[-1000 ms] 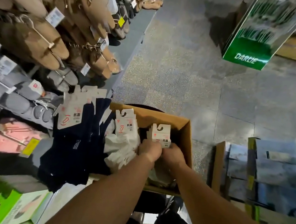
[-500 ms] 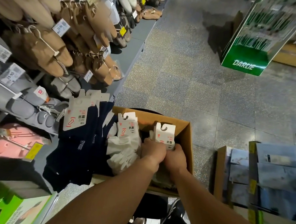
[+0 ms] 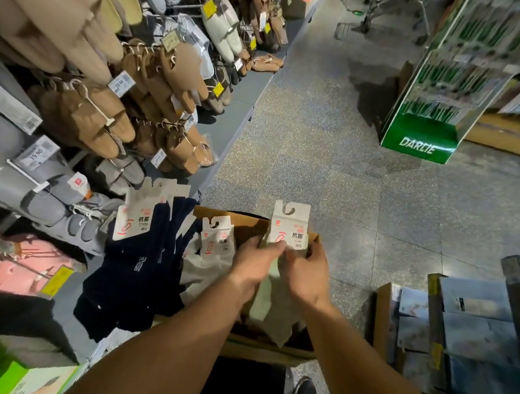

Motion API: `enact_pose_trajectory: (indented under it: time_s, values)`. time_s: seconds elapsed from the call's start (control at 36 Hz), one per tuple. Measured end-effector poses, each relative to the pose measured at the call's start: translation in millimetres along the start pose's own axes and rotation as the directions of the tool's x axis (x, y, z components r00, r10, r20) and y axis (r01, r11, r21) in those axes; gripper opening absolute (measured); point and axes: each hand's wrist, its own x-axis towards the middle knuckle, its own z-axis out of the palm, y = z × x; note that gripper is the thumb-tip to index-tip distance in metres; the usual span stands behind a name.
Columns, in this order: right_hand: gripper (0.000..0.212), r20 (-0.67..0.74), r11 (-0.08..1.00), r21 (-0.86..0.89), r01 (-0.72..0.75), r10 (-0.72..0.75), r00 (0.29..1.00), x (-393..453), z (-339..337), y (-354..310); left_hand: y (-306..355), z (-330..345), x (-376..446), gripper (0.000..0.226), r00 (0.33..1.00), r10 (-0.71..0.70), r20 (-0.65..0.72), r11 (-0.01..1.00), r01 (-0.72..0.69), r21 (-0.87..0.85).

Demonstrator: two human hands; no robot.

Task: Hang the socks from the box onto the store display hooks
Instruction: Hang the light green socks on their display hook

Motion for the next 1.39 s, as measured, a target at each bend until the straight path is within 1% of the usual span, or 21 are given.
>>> enact_pose_trajectory:
  time_s: [0.06, 0.14, 0.19, 0.25, 0.33, 0.42, 0.5, 0.56, 0.61, 0.64, 0.67, 0.69, 0.75, 0.83, 0.89, 0.92, 0.97, 1.03, 1.11, 1.25, 1.39]
  values:
    - [0.031, -0.008, 0.997, 0.061, 0.04, -0.039, 0.999, 1.1, -3.4, -14.8, 15.3, -3.8, -5.5, 0.037, 0.993, 0.114, 0.023, 0.993, -0.115, 0.04]
    - [0.03, 0.036, 0.983, 0.157, 0.098, -0.104, 0.994, 6.6, -5.9, -34.0, 36.8, -8.3, -18.8, 0.034, 0.975, 0.186, 0.122, 0.982, -0.189, 0.011]
    - [0.026, 0.077, 0.974, 0.155, 0.164, -0.177, 0.981, 3.8, -13.1, -55.1, 50.8, -10.4, -28.0, 0.033, 0.968, 0.228, 0.107, 0.973, -0.229, -0.001]
    - [0.025, 0.138, 0.958, 0.161, 0.238, -0.26, 0.956, -0.3, -22.4, -74.7, 63.4, -10.1, -34.8, 0.036, 0.953, 0.303, 0.009, 0.953, -0.303, -0.015]
    - [0.027, 0.275, 0.925, 0.213, 0.315, -0.366, 0.889, -14.1, -34.5, -96.6, 82.4, -4.2, -52.6, 0.034, 0.899, 0.415, -0.139, 0.908, -0.419, -0.001]
    - [0.042, 0.331, 0.902, 0.041, 0.43, -0.418, 0.846, -28.4, -45.0, -110.7, 90.7, -0.3, -69.6, 0.036, 0.857, 0.464, -0.225, 0.876, -0.481, -0.023]
    - [0.047, 0.385, 0.814, -0.079, 0.576, -0.508, 0.771, -38.7, -50.6, -119.1, 92.1, 0.2, -94.1, 0.032, 0.827, 0.462, -0.32, 0.867, -0.497, -0.033]
    - [0.044, 0.446, 0.702, -0.128, 0.701, -0.59, 0.673, -53.6, -47.8, -124.2, 91.3, -0.6, -115.6, 0.03, 0.759, 0.477, -0.444, 0.852, -0.523, 0.022]
    - [0.037, 0.451, 0.656, -0.16, 0.737, -0.616, 0.646, -74.4, -40.8, -130.2, 90.6, -4.5, -140.1, 0.04, 0.689, 0.494, -0.53, 0.839, -0.537, 0.083]
    - [0.034, 0.423, 0.629, -0.162, 0.76, -0.652, 0.629, -85.2, -37.2, -132.4, 89.6, -9.0, -150.9, 0.04, 0.687, 0.497, -0.53, 0.841, -0.531, 0.102]
    - [0.035, 0.425, 0.67, -0.1, 0.735, -0.639, 0.641, -98.8, -36.1, -134.5, 88.8, -15.1, -164.3, 0.034, 0.687, 0.502, -0.525, 0.847, -0.514, 0.136]
    - [0.042, 0.462, 0.637, -0.097, 0.765, -0.652, 0.602, -109.5, -32.8, -134.9, 87.6, -22.1, -176.8, 0.027, 0.676, 0.505, -0.537, 0.846, -0.51, 0.154]
    - [0.051, 0.536, 0.652, -0.067, 0.755, -0.615, 0.578, -130.8, -25.3, -133.7, 81.9, -36.9, -199.7, 0.028, 0.627, 0.534, -0.568, 0.829, -0.521, 0.204]
    - [0.037, 0.614, 0.689, 0.027, 0.725, -0.584, 0.531, -158.1, -13.6, -126.6, 68.9, -56.2, -235.0, 0.026, 0.535, 0.539, -0.65, 0.835, -0.444, 0.326]
    - [0.039, 0.667, 0.678, 0.041, 0.734, -0.565, 0.485, -182.7, -7.5, -125.8, 55.2, -69.9, -255.5, 0.05, 0.431, 0.577, -0.694, 0.809, -0.42, 0.411]
    - [0.043, 0.686, 0.677, 0.059, 0.734, -0.561, 0.463, -195.7, -3.9, -126.2, 48.3, -76.0, -266.5, 0.059, 0.398, 0.581, -0.71, 0.806, -0.401, 0.435]
    - [0.051, 0.745, 0.683, 0.049, 0.729, -0.511, 0.428, -221.7, 5.1, -123.5, 34.5, -88.5, -288.9, 0.063, 0.337, 0.574, -0.746, 0.805, -0.397, 0.44]
    - [0.055, 0.79, 0.686, 0.053, 0.725, -0.473, 0.39, -251.3, 11.9, -118.1, 22.0, -101.7, -313.9, 0.058, 0.291, 0.53, -0.796, 0.82, -0.414, 0.395]
    - [0.051, 0.794, 0.627, 0.134, 0.768, -0.532, 0.295, -300.0, 22.6, -104.8, -0.6, -123.4, -355.2, 0.045, 0.241, 0.501, -0.831, 0.832, -0.399, 0.385]
    - [0.055, 0.797, 0.537, 0.221, 0.814, -0.581, 0.166, -399.1, 38.5, -74.5, -53.8, -166.5, -434.8, 0.043, 0.116, 0.435, -0.893, 0.849, -0.382, 0.364]
    - [0.041, 0.818, 0.492, 0.293, 0.82, -0.573, 0.051, -508.5, 51.5, -34.5, -116.0, -207.9, -527.7, 0.043, 0.018, 0.383, -0.923, 0.849, -0.4, 0.345]
